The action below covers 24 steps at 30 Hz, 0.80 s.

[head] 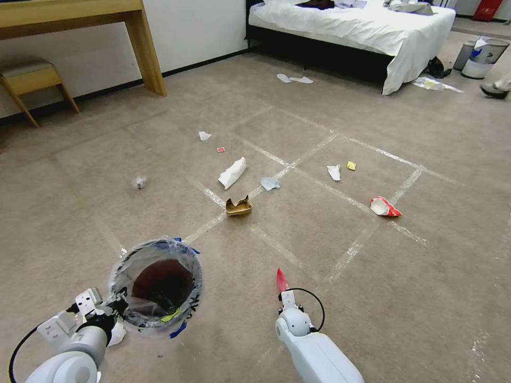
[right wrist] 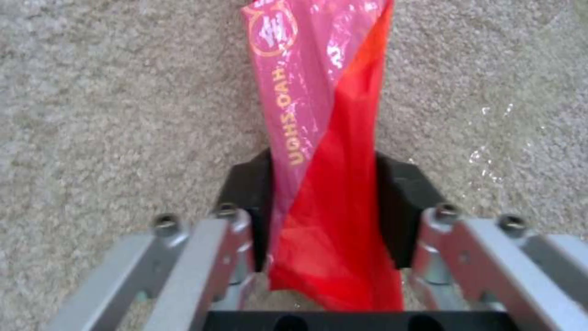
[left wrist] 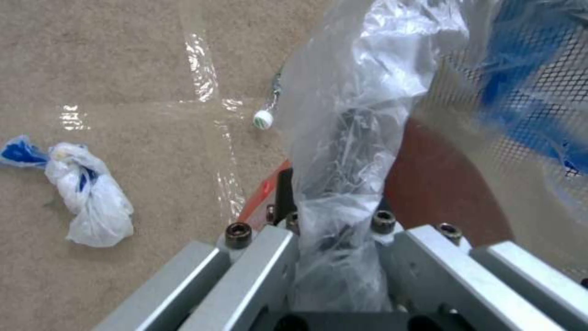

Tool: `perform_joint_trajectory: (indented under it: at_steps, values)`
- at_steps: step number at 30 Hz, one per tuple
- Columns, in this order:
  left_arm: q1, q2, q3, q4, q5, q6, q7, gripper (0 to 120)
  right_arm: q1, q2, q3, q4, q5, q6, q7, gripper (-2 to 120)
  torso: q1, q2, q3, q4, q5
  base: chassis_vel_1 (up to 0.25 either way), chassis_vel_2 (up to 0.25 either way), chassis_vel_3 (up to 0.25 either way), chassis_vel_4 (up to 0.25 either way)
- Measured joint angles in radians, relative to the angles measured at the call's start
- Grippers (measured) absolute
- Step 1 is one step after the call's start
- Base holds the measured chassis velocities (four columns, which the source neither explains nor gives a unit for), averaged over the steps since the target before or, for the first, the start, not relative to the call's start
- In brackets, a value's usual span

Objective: Pick up the trash bin and place the garbage on the floor into it.

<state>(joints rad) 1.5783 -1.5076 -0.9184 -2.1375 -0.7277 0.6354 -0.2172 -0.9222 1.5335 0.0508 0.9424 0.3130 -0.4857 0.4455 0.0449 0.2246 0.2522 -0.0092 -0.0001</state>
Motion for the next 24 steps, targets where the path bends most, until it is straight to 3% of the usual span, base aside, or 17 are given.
perform_joint_trajectory:
  at_steps: [2,8,9,13,14,16,18,19,20,21,24]
  values:
    - [-0.001,0.0,0.0,0.002,0.0,0.0,0.0,1,-0.005,-0.002,-0.001,0.005,-0.005,0.007,-0.002,23,0.0,0.0,0.0,0.0,0.0,0.0,0.0,0.0,0.0]
    - [-0.001,0.002,0.0,0.003,-0.002,0.0,0.0,1,-0.026,-0.021,-0.004,0.06,0.004,0.022,-0.003,7,0.0,0.0,0.0,0.0001,0.0001,0.0,0.0,0.0,0.0]
    - [-0.001,0.004,-0.001,0.002,-0.002,0.0,0.0,1,-0.039,-0.035,-0.005,0.102,0.02,0.025,-0.003,1,0.0,0.0,0.0,0.0,0.0,0.0,0.0,0.0,0.0]
    - [0.0,0.006,-0.001,0.0,-0.004,0.0,0.0,1,-0.081,-0.08,-0.011,0.265,0.084,0.02,-0.002,0,0.0,0.0,0.0,0.0,0.0002,0.0,0.0,0.0,0.0]
    - [0.0,0.007,0.0,-0.002,-0.005,0.0,0.0,1,-0.112,-0.113,-0.012,0.401,0.125,0.022,-0.002,0,0.0,0.0,0.0,0.0,0.0001,0.0,0.0,0.0,0.0]
    - [0.001,0.008,0.0,-0.003,-0.005,0.0,0.0,1,-0.124,-0.131,-0.018,0.463,0.149,0.034,-0.005,0,0.0,0.0,0.0,-0.0001,0.0001,0.0,0.0,0.0,0.0]
    - [0.002,0.009,0.002,-0.006,-0.005,0.0,0.0,1,-0.136,-0.154,-0.024,0.545,0.175,0.069,-0.026,0,0.0,0.0,0.0,-0.0002,0.0,0.0,0.0,0.0,0.0]
    - [0.003,0.01,0.005,-0.009,-0.006,0.001,-0.001,1,-0.141,-0.175,-0.03,0.637,0.194,0.128,-0.069,0,0.0,0.0,0.0,-0.0001,0.0,0.0,0.0,0.0,0.0]
    - [0.003,0.01,0.005,-0.009,-0.006,0.001,-0.001,1,-0.141,-0.175,-0.03,0.637,0.194,0.128,-0.069,0,0.0,0.0,0.0,-0.0001,0.0,0.0,0.0,0.0,0.0]
    - [0.004,0.012,0.008,-0.015,-0.008,0.003,-0.003,1,-0.141,-0.195,-0.044,0.722,0.216,0.195,-0.125,0,0.0,0.0,0.0,0.0,0.0,0.0,0.0,0.0,0.0]
    - [0.004,0.014,0.014,-0.026,-0.016,0.009,-0.008,1,-0.124,-0.219,-0.075,0.824,0.253,0.29,-0.199,0,0.0,0.0,0.0,0.0,0.0,0.0,0.0,0.0,0.0]
